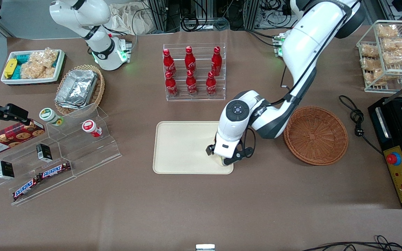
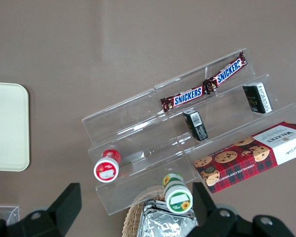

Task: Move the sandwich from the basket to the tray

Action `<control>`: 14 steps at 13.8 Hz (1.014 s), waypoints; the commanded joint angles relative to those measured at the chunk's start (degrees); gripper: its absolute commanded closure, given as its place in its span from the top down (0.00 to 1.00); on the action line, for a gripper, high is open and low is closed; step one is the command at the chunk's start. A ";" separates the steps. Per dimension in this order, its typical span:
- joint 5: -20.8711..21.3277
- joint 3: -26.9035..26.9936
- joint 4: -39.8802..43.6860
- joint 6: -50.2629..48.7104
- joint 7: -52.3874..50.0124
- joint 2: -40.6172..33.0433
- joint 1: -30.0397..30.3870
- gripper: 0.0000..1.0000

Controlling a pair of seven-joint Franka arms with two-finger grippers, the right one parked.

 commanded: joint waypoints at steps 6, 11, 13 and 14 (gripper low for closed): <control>-6.67 0.35 -11.06 -14.21 9.41 -24.37 12.62 1.00; -20.74 17.55 -12.94 -29.29 46.29 -34.94 9.55 1.00; -21.29 21.43 -9.35 -36.67 58.45 -35.22 9.99 1.00; -21.29 23.28 -7.24 -39.32 64.16 -34.78 9.99 1.00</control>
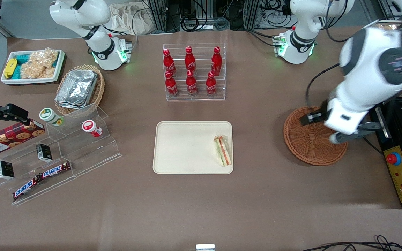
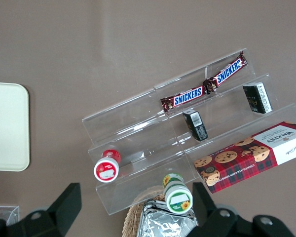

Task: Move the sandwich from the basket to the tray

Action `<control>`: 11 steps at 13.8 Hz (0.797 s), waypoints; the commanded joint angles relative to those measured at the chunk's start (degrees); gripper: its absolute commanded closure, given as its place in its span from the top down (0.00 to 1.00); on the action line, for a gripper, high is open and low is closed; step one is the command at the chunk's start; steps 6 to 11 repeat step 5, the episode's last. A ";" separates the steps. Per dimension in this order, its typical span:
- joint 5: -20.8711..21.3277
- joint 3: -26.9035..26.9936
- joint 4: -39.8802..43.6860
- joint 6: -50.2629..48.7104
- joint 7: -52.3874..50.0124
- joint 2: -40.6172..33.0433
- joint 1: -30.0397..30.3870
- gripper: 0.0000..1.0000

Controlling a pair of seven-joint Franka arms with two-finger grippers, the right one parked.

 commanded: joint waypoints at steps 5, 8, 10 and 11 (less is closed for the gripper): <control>-0.08 6.66 8.73 -7.37 23.59 1.57 -0.28 1.00; -0.08 6.66 8.73 -7.37 23.59 1.57 -0.28 1.00; -0.08 6.66 8.73 -7.37 23.59 1.57 -0.28 1.00; -0.08 6.66 8.73 -7.37 23.59 1.57 -0.28 1.00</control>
